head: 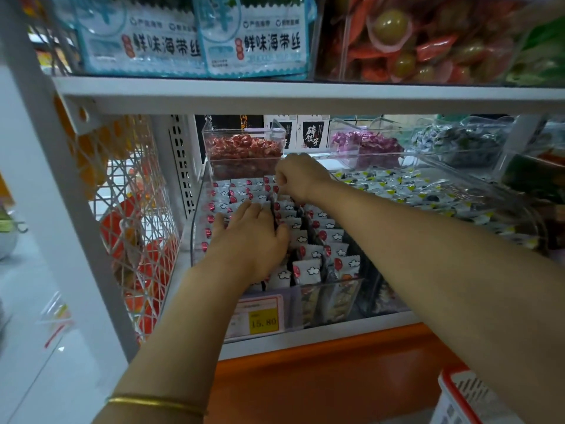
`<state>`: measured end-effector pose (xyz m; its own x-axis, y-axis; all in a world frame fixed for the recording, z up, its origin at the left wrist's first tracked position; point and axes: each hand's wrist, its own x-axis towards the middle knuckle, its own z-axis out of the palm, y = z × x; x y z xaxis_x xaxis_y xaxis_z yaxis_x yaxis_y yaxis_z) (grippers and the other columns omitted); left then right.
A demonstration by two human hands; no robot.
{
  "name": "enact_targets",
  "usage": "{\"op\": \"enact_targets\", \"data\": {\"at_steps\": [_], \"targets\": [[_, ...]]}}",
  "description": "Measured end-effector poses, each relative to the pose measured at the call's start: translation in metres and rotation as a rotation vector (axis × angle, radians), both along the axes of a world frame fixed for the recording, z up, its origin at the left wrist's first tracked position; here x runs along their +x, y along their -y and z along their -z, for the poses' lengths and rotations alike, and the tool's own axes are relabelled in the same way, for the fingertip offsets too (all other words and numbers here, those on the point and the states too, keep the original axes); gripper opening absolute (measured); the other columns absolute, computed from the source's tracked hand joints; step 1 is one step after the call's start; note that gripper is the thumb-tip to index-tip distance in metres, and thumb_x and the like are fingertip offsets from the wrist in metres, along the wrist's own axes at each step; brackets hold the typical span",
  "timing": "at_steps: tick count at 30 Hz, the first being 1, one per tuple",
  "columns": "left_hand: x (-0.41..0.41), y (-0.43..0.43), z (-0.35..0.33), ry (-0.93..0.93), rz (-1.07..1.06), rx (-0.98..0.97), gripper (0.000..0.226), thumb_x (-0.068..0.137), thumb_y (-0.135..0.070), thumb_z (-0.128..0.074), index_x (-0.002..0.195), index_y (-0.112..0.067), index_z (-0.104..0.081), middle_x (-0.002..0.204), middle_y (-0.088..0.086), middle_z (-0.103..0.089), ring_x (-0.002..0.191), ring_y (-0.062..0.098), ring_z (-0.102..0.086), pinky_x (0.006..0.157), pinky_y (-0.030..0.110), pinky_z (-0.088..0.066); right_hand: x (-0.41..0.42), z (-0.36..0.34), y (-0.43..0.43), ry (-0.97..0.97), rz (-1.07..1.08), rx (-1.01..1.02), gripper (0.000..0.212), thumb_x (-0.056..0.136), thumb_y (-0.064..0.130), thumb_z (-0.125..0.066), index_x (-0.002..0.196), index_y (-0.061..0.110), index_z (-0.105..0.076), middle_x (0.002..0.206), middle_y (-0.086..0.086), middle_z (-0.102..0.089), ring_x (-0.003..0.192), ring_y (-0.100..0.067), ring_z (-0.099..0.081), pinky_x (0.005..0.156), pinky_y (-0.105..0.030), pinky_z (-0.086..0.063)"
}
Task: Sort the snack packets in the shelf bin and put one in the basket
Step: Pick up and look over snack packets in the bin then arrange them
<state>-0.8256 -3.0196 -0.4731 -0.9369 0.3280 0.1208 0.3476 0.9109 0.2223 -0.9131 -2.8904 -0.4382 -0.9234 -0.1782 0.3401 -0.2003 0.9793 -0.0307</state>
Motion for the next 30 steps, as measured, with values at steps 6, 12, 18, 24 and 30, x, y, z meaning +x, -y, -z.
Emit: {"op": "enact_targets", "data": {"at_steps": [6,12,18,24,30], "targets": [[0.012,0.003,-0.018,-0.113,0.009,0.296,0.039,0.098,-0.024,-0.037,0.125,0.002,-0.046,0.14,0.018,-0.039,0.131,0.032,-0.031,0.111,0.04,-0.024,0.042,-0.01,-0.022,-0.27,-0.019,-0.472,0.013,0.093,0.002,-0.047,0.082,0.01,-0.049,0.086,-0.007,-0.053,0.079,-0.02,-0.05,0.063,-0.03,-0.037],[0.027,0.004,-0.028,-0.149,0.02,0.61,0.049,0.096,-0.022,-0.047,0.142,-0.011,-0.035,0.149,0.006,-0.036,0.134,0.019,-0.036,0.102,0.024,-0.03,0.115,0.0,-0.04,-0.291,-0.076,-1.114,0.023,0.096,0.005,-0.048,0.079,0.019,-0.041,0.083,0.0,-0.052,0.056,-0.01,-0.06,0.05,-0.023,-0.049],[0.041,0.006,-0.028,0.117,0.022,0.869,0.038,0.093,-0.021,-0.053,0.13,-0.012,-0.052,0.119,0.004,-0.062,0.095,0.016,-0.064,0.091,0.036,-0.05,0.164,0.013,-0.047,-0.065,-0.082,-1.503,0.008,0.096,0.006,-0.049,0.088,0.004,-0.048,0.09,-0.012,-0.059,0.054,-0.007,-0.063,0.049,-0.02,-0.052],[0.042,0.006,-0.023,0.32,-0.024,1.187,0.013,0.09,-0.017,-0.057,0.093,-0.011,-0.068,0.093,0.008,-0.068,0.083,0.016,-0.066,0.068,0.02,-0.057,0.177,0.019,-0.049,0.055,-0.105,-1.794,0.01,0.093,0.006,-0.052,0.084,0.005,-0.056,0.085,-0.012,-0.067,0.061,-0.015,-0.069,0.051,-0.022,-0.053],[0.045,0.005,-0.023,0.394,-0.086,1.477,0.021,0.091,-0.012,-0.055,0.072,-0.008,-0.063,0.07,0.005,-0.065,0.071,0.016,-0.063,0.057,0.017,-0.055,0.178,0.024,-0.051,0.169,-0.189,-2.053,0.014,0.09,0.008,-0.054,0.081,0.001,-0.063,0.069,-0.009,-0.071,0.062,-0.017,-0.071,0.051,-0.02,-0.054]]}}
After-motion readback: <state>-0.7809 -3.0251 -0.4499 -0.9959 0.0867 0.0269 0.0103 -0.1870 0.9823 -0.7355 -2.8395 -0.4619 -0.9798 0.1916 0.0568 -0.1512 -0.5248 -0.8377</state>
